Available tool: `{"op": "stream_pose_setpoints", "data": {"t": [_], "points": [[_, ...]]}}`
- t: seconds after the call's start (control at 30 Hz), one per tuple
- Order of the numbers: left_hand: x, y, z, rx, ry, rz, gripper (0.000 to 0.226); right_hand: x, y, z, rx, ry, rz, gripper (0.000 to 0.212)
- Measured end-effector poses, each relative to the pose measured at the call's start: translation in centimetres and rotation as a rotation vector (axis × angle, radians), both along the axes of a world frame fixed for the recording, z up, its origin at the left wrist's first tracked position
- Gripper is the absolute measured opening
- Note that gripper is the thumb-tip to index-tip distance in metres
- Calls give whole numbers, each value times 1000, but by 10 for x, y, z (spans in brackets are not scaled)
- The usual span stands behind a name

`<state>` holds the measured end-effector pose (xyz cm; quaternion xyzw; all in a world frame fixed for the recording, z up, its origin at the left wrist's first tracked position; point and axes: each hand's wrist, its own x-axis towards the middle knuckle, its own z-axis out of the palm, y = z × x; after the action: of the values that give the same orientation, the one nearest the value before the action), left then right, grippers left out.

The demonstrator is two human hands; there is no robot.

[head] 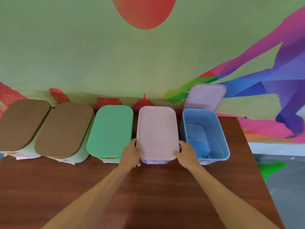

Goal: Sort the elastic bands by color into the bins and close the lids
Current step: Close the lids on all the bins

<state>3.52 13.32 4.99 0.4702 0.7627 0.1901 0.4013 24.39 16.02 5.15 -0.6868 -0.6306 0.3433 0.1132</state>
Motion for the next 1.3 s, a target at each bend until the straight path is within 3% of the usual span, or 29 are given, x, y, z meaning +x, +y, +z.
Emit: {"op": "stream_pose_setpoints", "data": {"t": [0.2,0.37,0.47,0.63,0.73,0.9,1.1,1.17,1.3], "points": [[-4,0,-1,11,26,-19,53,0,-3,0,3,29,-32,40],[-5,2,7,-66,186,-234,27,-1,-3,4,-27,-19,8,38],[-1,16,33,-186,392,-412,18,7,7,10,-43,-144,77,35],[7,56,76,-118,921,-573,30,26,27,28,-8,-246,114,40],[21,65,88,-156,1037,-613,30,42,40,44,21,-261,220,42],[67,85,108,-88,902,-554,29,83,81,74,76,-282,341,44],[154,144,123,-13,346,-492,38,153,145,111,175,-251,269,26],[176,167,124,36,317,-447,42,173,168,119,189,-260,260,19],[201,209,122,126,431,-387,57,199,208,120,196,-262,247,32]]}}
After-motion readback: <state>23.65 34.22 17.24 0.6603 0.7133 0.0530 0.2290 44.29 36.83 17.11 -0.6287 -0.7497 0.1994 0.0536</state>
